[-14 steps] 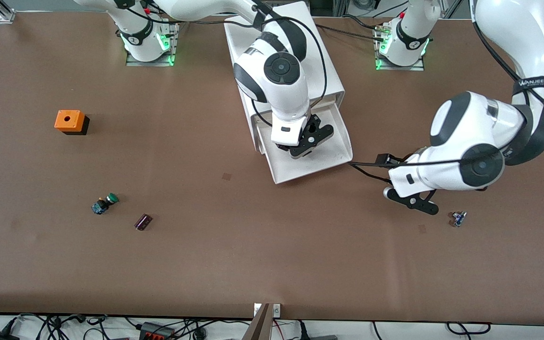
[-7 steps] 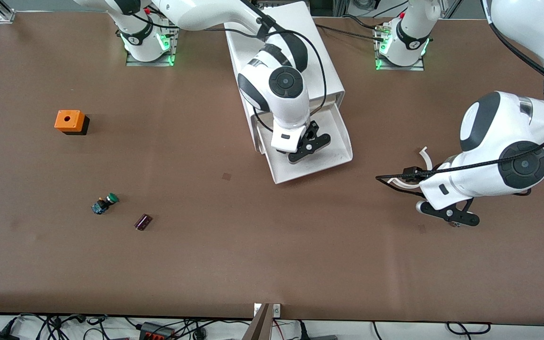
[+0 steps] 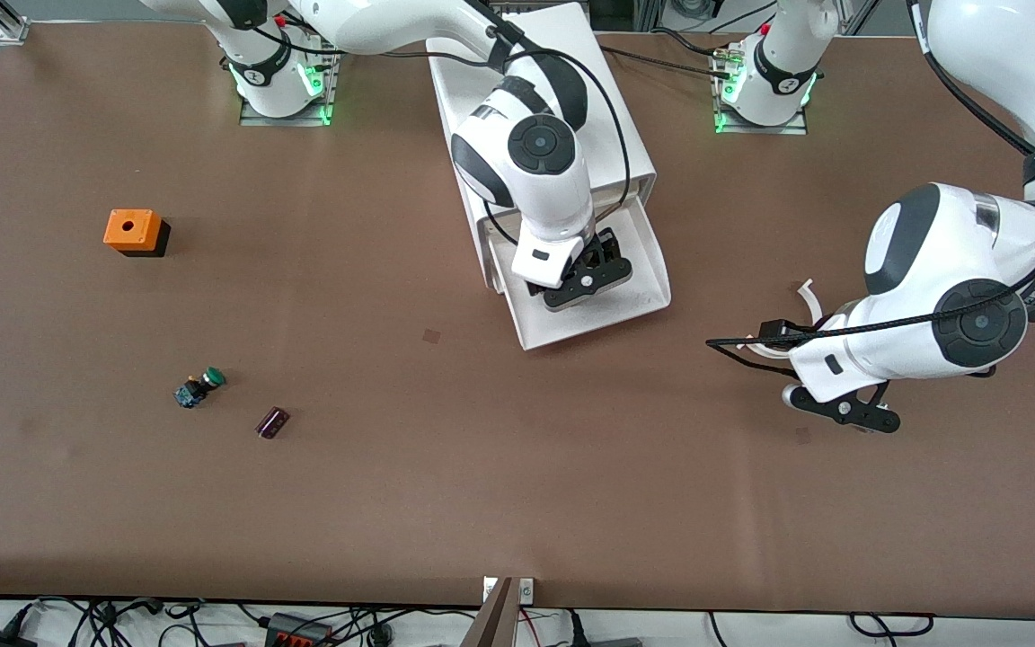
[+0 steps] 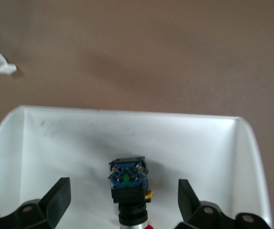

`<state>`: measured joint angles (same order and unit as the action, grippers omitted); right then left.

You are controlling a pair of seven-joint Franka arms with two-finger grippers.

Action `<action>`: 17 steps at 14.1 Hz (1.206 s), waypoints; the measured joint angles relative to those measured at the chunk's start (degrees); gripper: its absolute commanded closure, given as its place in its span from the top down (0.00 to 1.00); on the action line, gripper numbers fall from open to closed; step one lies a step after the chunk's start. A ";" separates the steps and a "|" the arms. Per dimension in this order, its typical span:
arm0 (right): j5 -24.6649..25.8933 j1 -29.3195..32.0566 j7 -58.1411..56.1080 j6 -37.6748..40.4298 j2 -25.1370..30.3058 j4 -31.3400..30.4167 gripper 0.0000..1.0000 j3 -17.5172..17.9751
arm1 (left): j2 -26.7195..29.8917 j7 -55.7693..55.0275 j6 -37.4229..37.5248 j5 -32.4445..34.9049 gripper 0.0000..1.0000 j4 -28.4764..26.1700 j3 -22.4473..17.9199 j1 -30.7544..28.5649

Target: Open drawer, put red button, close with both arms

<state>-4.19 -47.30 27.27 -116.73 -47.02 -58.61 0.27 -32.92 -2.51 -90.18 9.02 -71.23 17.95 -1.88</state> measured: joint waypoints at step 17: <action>3.39 32.70 -15.26 16.35 7.57 -3.81 1.00 -1.62 | -5.86 -49.46 -35.20 -0.06 1.00 -18.98 4.34 14.36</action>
<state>-0.80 -14.60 12.01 -100.38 -39.45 -62.43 -1.34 -38.78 -51.97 -125.38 8.96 -90.21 22.29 12.48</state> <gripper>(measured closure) 0.000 0.000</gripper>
